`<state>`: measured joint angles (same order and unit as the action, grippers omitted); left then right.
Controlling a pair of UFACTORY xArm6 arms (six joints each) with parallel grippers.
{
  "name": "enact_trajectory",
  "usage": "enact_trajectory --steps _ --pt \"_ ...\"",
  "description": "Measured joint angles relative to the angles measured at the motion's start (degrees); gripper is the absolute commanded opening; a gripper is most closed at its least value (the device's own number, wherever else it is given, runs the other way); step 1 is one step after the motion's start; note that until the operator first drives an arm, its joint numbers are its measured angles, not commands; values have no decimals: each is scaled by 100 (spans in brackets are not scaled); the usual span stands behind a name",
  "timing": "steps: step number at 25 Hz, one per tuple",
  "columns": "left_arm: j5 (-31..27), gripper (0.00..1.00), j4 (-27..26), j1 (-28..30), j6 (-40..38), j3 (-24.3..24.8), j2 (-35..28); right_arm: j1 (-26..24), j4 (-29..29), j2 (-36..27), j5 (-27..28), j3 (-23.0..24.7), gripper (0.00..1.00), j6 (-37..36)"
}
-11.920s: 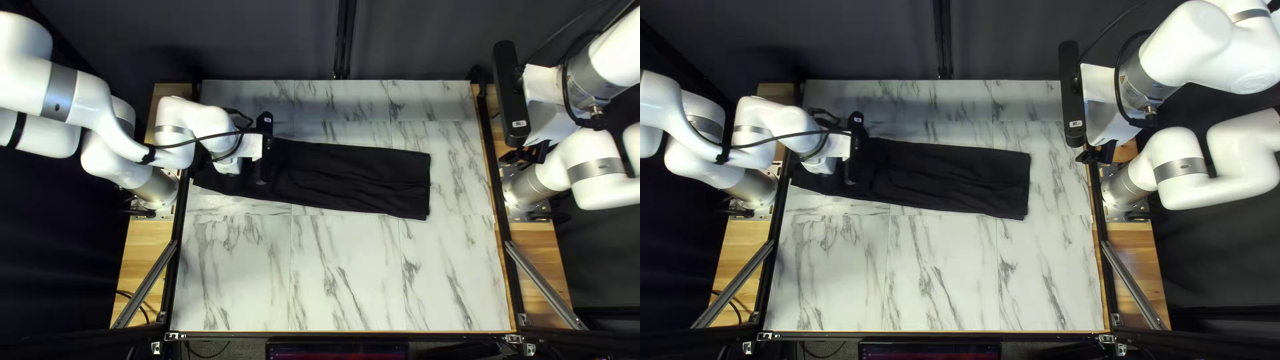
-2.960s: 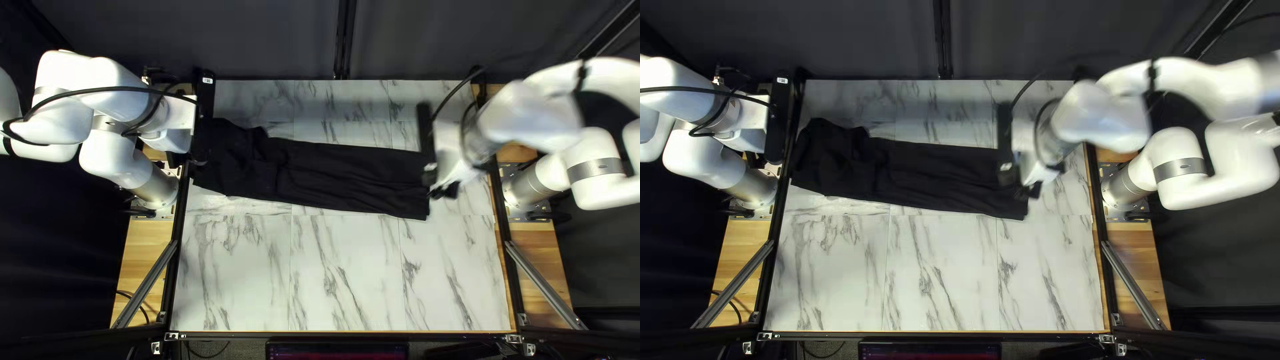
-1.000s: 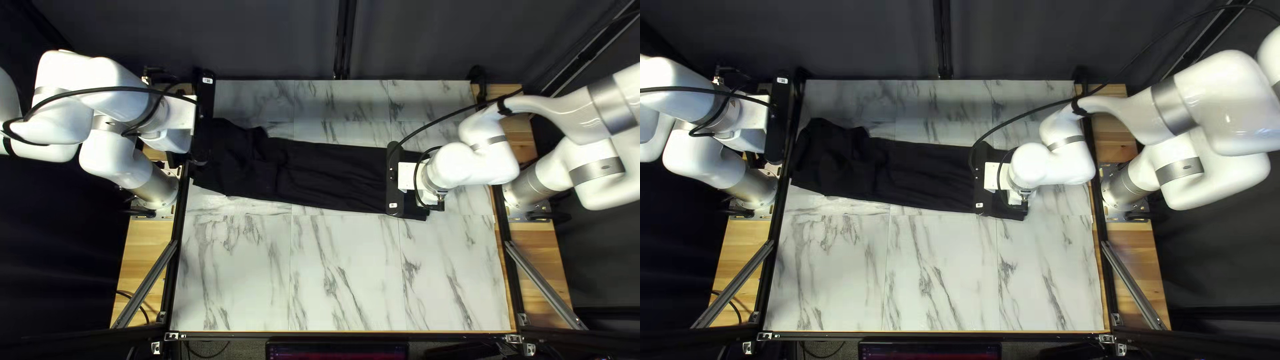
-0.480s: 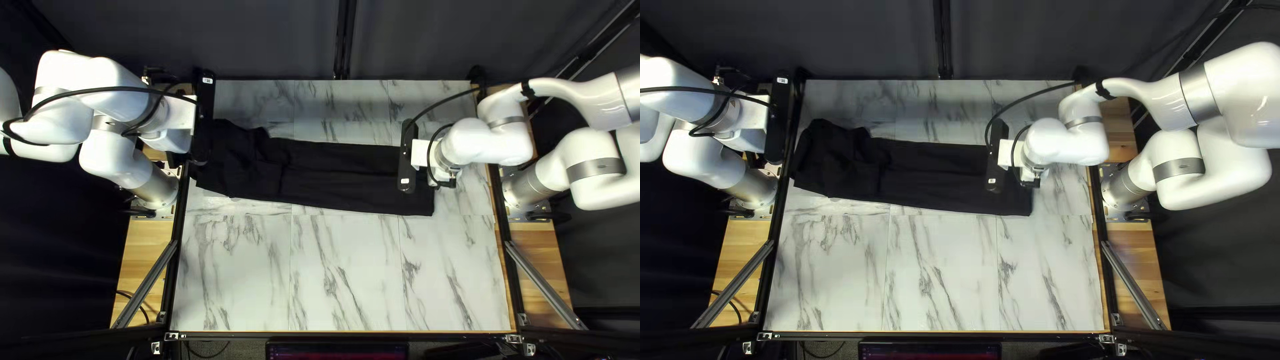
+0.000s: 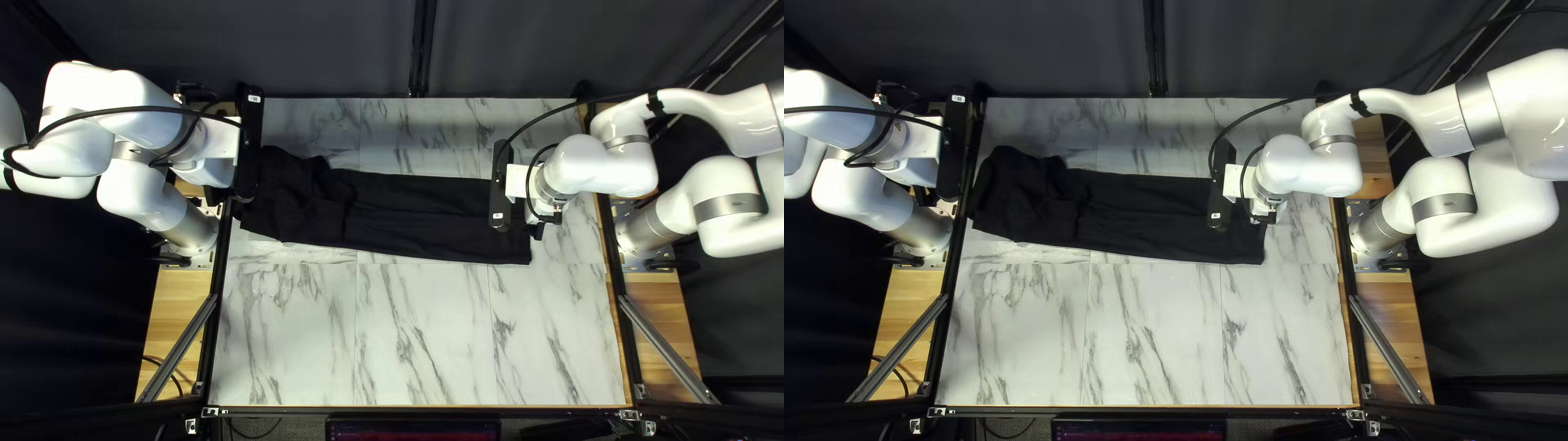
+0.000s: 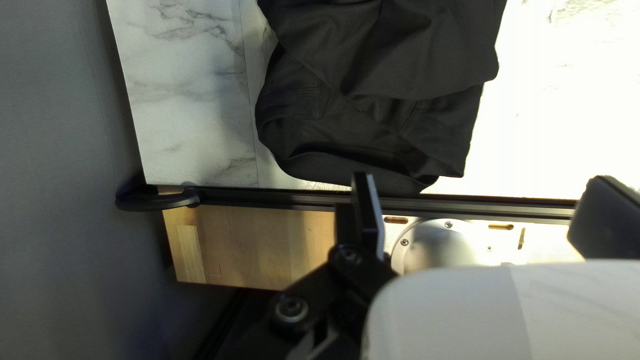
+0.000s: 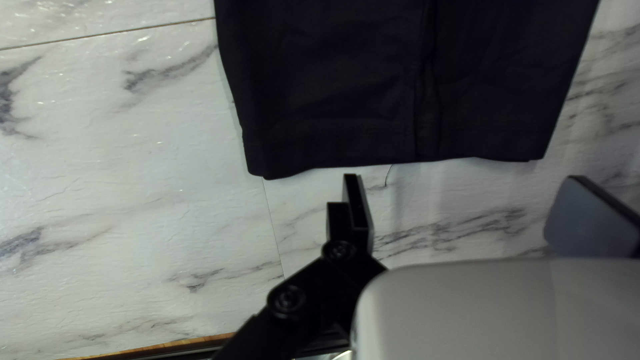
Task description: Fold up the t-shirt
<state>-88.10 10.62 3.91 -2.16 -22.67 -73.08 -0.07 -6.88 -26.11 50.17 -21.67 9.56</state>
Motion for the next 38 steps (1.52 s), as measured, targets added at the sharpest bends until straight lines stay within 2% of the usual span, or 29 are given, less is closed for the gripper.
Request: enact_trajectory --steps 5,10,22,34,38 --pt "0 100 0 0 0 0 0 -448 111 -108 -38 119 100 -466" --pt "0 100 0 0 0 0 0 -951 315 -559 24 303 100 -1054" --pt "0 100 0 0 0 0 0 -1622 833 -1747 1095 210 100 -1779" --pt "0 100 0 0 0 0 0 -1667 864 -1790 1135 221 100 -1848" --pt "0 100 0 0 0 0 0 -1799 979 -1520 971 233 100 -2172"
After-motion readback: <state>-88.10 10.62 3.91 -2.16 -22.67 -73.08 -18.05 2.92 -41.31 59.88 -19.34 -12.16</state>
